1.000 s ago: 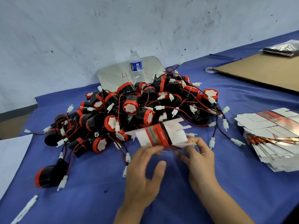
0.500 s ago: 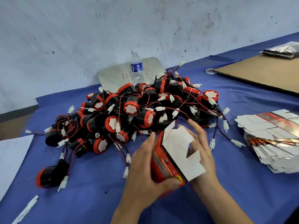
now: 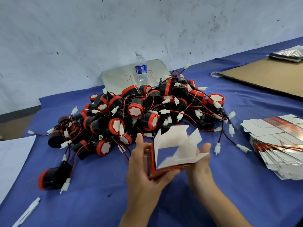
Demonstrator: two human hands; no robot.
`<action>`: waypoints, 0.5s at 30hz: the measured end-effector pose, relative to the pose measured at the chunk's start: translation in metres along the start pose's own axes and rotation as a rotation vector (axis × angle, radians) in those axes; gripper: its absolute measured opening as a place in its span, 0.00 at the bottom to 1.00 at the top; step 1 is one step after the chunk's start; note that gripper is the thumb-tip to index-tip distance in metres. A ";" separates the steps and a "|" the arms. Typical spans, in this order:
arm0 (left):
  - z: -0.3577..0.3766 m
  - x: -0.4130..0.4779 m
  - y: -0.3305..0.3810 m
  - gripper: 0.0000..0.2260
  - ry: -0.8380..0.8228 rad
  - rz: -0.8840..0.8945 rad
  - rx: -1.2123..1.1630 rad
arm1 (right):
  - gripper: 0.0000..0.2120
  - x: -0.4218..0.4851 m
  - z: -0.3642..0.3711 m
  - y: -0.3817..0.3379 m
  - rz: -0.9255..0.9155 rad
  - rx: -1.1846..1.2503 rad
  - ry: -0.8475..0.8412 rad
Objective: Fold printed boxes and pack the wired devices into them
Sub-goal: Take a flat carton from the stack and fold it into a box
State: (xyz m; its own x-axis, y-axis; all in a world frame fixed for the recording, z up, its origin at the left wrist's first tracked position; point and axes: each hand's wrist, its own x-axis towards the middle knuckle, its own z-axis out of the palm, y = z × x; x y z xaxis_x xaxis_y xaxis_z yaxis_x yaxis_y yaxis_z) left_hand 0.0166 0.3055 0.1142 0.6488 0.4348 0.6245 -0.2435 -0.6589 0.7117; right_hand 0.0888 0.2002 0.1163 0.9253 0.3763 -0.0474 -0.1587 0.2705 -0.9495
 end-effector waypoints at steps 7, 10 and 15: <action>0.006 0.000 -0.003 0.33 0.040 0.119 0.025 | 0.49 0.001 0.000 -0.016 -0.225 0.100 -0.214; 0.009 -0.001 -0.005 0.29 0.051 0.129 -0.093 | 0.59 -0.001 0.003 -0.019 -0.271 0.068 -0.209; 0.014 -0.007 -0.009 0.32 0.045 0.022 -0.115 | 0.42 0.000 -0.002 -0.010 -0.430 -0.033 -0.153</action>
State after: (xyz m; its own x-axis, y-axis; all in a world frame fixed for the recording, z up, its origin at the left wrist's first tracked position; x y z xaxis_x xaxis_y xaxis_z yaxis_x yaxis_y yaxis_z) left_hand 0.0246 0.2999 0.0989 0.6099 0.4497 0.6525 -0.3402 -0.5951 0.7281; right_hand 0.0912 0.1963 0.1247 0.8429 0.3628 0.3975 0.2425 0.4033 -0.8824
